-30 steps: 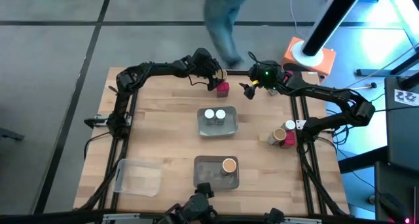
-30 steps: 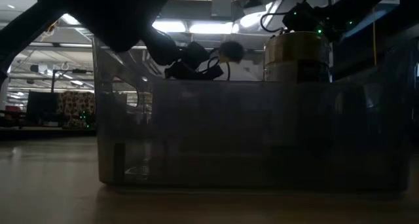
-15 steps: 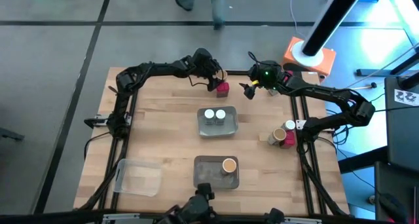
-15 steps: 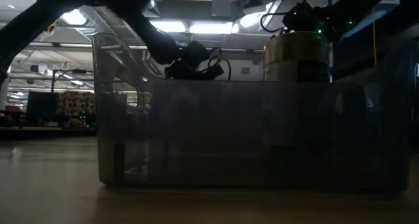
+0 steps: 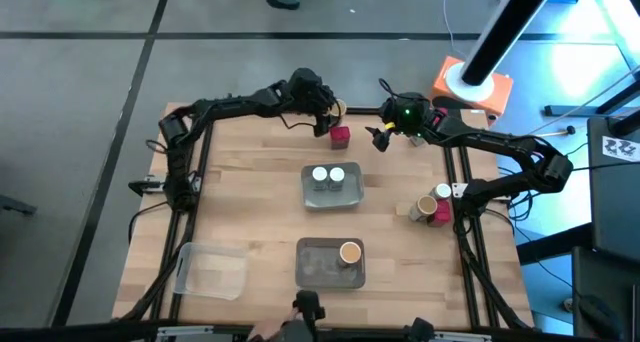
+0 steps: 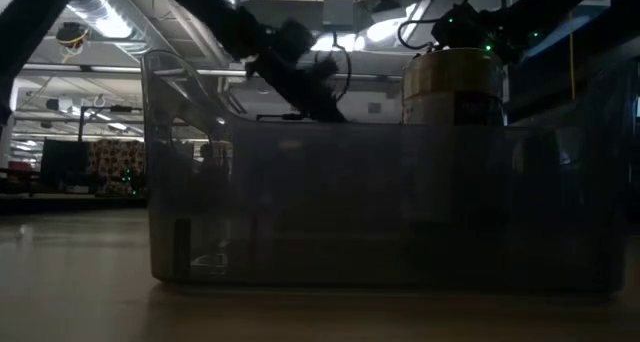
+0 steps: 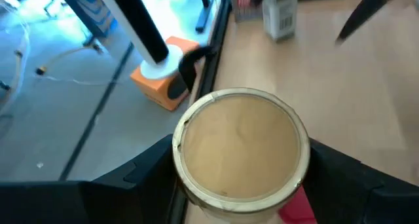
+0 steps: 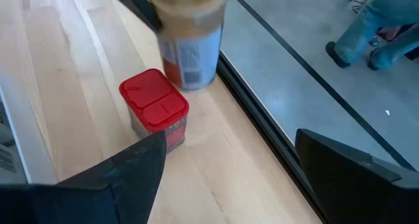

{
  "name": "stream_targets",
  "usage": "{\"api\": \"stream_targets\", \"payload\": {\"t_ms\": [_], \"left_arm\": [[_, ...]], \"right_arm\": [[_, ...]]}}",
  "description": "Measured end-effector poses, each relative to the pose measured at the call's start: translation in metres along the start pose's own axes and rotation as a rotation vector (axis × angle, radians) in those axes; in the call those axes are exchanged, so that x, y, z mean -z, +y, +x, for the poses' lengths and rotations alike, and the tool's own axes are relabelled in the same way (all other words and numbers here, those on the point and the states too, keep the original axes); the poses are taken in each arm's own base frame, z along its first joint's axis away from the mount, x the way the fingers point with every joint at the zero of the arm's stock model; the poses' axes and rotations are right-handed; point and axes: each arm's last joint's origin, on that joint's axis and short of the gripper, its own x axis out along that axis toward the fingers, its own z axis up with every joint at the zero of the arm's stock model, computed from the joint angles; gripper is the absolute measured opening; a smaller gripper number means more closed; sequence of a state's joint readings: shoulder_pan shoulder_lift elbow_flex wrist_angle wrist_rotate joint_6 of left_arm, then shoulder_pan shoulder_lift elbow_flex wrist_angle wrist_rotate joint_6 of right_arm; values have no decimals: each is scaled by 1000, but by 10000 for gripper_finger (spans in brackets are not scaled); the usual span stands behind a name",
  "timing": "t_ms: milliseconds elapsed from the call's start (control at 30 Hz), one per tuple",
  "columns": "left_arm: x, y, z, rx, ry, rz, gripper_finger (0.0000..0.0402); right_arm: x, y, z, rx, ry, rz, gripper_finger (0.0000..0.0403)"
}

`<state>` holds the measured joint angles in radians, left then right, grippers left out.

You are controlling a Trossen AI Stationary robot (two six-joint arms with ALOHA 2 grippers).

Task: Sort spices by type
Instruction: Put the top golden seasoning bottle into the black bin

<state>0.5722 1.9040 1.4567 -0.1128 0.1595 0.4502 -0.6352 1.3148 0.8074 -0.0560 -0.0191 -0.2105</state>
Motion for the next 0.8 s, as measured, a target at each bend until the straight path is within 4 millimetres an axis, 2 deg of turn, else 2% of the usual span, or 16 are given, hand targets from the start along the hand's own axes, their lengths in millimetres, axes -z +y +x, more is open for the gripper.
{"api": "stream_targets", "payload": {"t_ms": [367, 633, 800], "left_arm": [[-49, -34, -48, 21, -93, 77, 257], [-70, -69, -65, 71, -126, 133, 257], [-72, -95, -67, 85, -69, 156, 257]], "right_arm": [[0, 0, 0, 0, 1, 4, 337], [3, 1, 0, -13, 33, 66, 337], [2, 10, -7, -109, 33, 64, 337]]}}
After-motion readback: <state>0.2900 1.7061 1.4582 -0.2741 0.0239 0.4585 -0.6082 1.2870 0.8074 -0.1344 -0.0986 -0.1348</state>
